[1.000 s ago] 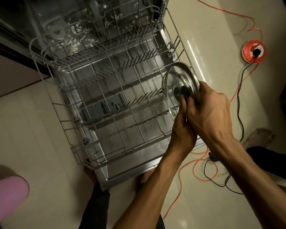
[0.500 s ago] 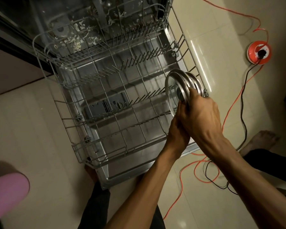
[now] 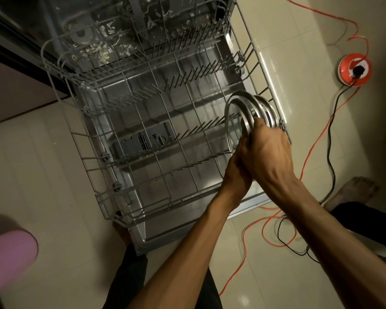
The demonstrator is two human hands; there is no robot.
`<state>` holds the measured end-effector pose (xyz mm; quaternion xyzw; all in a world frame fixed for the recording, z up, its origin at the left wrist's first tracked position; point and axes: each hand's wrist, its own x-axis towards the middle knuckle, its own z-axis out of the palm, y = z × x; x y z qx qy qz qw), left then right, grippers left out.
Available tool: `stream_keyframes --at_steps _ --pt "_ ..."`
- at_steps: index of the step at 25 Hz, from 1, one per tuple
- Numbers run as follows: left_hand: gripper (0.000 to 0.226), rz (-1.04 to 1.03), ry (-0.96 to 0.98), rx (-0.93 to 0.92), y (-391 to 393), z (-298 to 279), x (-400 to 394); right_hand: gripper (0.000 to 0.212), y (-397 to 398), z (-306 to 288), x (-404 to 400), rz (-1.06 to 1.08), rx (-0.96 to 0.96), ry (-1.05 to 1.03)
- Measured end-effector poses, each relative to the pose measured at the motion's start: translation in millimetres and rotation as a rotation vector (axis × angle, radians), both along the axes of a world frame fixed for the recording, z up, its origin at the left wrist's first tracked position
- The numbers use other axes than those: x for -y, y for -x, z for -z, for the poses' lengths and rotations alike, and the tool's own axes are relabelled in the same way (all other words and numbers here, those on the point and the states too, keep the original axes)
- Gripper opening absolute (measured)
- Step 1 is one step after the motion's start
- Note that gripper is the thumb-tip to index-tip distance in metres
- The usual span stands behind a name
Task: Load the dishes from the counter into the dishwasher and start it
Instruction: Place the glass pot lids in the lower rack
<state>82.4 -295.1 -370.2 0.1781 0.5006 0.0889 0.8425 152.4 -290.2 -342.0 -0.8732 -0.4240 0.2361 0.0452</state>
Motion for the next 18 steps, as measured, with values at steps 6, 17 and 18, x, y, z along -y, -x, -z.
stream_keyframes --at_steps 6,17,18 --pt "0.046 0.034 -0.012 -0.083 -3.0 -4.0 -8.9 0.02 -3.6 8.6 -6.5 -0.003 -0.009 0.022" --pt "0.043 0.014 0.022 -0.007 -8.4 5.8 -3.8 0.021 -11.0 9.4 -6.5 -0.023 -0.043 0.03" --pt "0.042 -0.002 0.015 -0.009 -9.7 8.0 -2.7 0.021 -10.8 9.9 -5.3 -0.025 -0.042 0.026"
